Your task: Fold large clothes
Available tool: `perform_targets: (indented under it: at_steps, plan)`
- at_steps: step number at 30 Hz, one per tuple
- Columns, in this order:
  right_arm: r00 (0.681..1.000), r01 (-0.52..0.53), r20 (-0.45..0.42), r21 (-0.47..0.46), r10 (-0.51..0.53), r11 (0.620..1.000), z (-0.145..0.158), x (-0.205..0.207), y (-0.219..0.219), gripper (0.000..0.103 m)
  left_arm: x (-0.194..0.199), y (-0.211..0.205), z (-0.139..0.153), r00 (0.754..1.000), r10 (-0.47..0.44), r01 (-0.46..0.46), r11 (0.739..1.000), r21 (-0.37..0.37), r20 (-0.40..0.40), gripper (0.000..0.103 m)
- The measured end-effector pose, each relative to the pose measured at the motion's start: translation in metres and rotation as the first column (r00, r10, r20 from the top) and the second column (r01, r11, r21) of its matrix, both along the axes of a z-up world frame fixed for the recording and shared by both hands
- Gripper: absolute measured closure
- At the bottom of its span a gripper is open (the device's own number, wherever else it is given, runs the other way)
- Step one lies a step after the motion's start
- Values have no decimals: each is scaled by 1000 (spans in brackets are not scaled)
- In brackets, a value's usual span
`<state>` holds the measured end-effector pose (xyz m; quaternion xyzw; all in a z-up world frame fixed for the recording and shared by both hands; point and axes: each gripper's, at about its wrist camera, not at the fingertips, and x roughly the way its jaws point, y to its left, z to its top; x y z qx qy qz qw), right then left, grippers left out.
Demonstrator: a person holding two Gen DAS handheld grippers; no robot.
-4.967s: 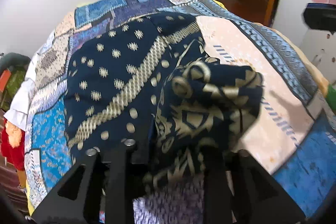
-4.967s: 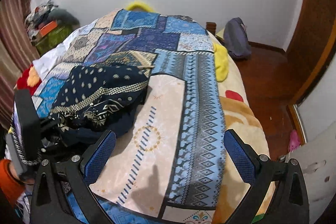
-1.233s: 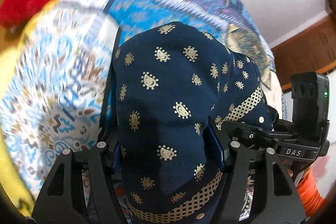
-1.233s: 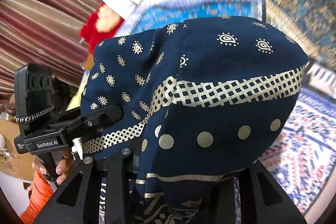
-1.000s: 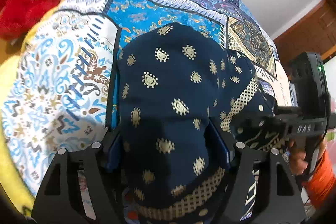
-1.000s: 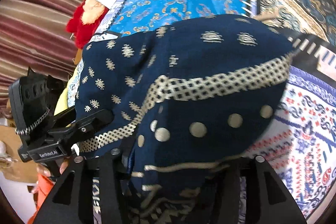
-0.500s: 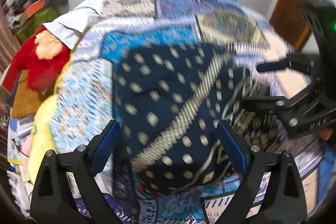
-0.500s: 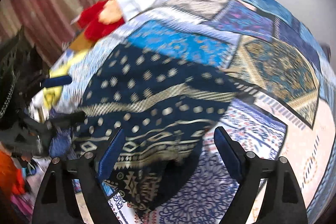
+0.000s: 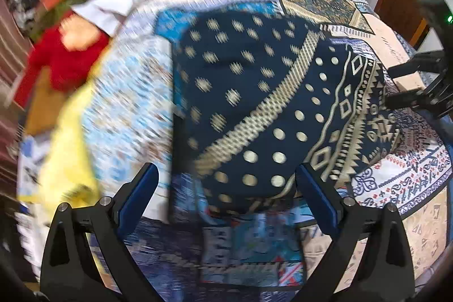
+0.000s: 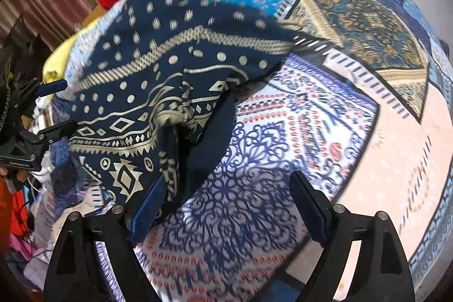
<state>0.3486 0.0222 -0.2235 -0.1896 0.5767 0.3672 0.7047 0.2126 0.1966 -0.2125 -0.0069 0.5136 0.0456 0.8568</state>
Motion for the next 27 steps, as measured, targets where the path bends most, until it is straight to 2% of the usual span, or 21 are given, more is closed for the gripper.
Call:
perform_targets:
  at_steps: [2,5,8,11,13,15,16,18,19,21,23,26,27]
  plan:
    - [1000,1,13,41,-1,999,16,3,-3,17,6,5,15,999,12,-13,999,31,31,4]
    - [999,10,51,125,-17,992,42,14,4,17,27,21,33,994,58,-60,998,14,92,4]
    - [996,52,56,215,-65,975,53,29,27,15,60,34,35,988,102,-102,995,-5,113,4]
    - [992,119,5,220,-123,968,34,42,58,13,93,48,19,984,160,-155,986,-60,84,4]
    - [988,154,-61,187,-145,970,13,52,74,13,108,61,3,977,209,-205,976,-75,47,4]
    - [984,169,-77,126,-161,977,-9,56,80,13,114,73,-10,971,239,-236,968,-84,24,4]
    - [985,168,-57,90,-164,982,-15,57,79,13,114,79,-13,969,246,-242,964,-109,20,4]
    - [988,150,-39,76,-148,986,-22,57,68,13,109,88,-12,962,273,-268,953,-140,22,4]
    - [988,150,-39,81,-147,985,-22,57,62,13,103,92,-9,957,288,-283,951,-128,27,4]
    - [986,166,-27,87,-164,982,-13,57,44,13,94,92,-1,949,312,-310,949,-56,36,4]
    - [984,179,12,87,-180,980,2,56,29,13,82,91,13,947,317,-318,948,18,52,8]
    - [970,188,135,104,-201,977,40,41,13,13,56,81,50,946,301,-307,951,38,121,9]
    - [963,178,180,140,-202,974,60,31,7,13,47,77,65,944,293,-301,953,32,154,9]
